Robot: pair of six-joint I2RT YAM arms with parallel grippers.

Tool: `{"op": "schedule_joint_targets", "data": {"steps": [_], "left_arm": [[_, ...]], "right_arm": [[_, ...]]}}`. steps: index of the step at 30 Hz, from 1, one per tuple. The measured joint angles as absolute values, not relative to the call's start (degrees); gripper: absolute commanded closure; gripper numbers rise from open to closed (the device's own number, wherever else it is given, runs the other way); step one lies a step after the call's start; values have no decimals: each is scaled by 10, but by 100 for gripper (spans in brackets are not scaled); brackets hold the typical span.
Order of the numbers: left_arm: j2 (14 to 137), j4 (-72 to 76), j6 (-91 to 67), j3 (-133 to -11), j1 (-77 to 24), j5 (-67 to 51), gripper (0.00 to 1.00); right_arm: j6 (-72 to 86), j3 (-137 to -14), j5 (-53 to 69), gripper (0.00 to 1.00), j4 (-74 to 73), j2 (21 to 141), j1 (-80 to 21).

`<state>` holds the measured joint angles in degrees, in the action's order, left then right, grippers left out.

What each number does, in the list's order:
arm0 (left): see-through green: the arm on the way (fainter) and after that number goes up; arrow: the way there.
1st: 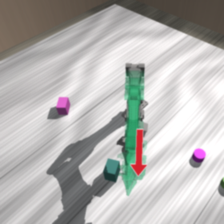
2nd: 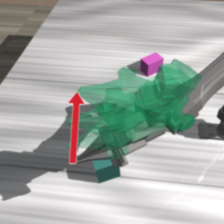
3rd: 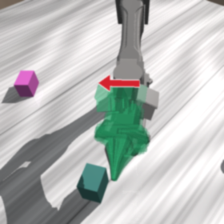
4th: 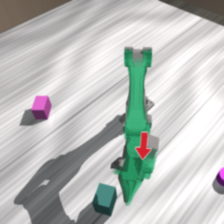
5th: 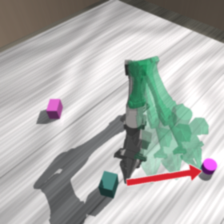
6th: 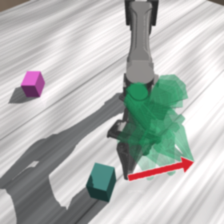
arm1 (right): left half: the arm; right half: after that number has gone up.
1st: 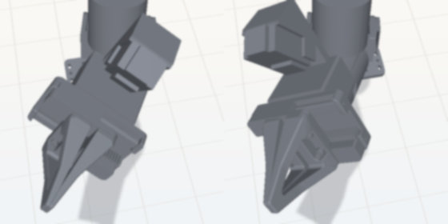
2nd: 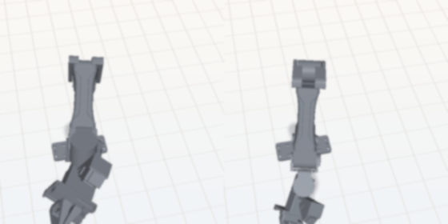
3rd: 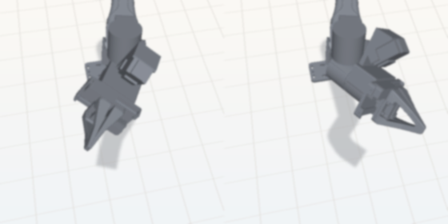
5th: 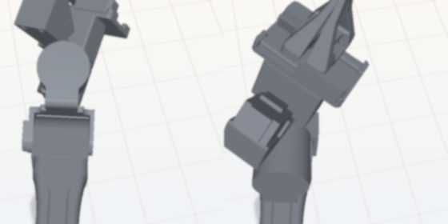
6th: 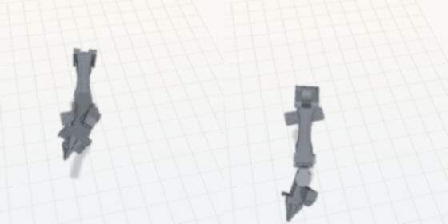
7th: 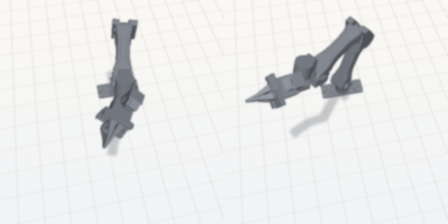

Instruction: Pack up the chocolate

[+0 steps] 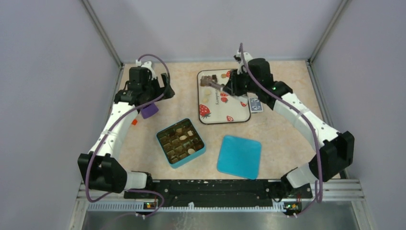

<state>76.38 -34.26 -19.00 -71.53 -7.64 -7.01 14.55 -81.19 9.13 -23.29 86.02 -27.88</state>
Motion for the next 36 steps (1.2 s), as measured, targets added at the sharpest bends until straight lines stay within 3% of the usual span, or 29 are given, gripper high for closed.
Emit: {"op": "schedule_joint_targets", "data": {"steps": [9,16,36], "left_arm": [[759,-343,-207,-730,-76,-74,1],[746,-359,-203,-753,-74,-40,1],[728,-368,-194,-762,-72,-29,1]], "right_arm": [[130,-729,198,100,-242,830,-438],[128,-713,234,100,-249,830,-503],[122,-713,241,100,-201,888,-546]]}}
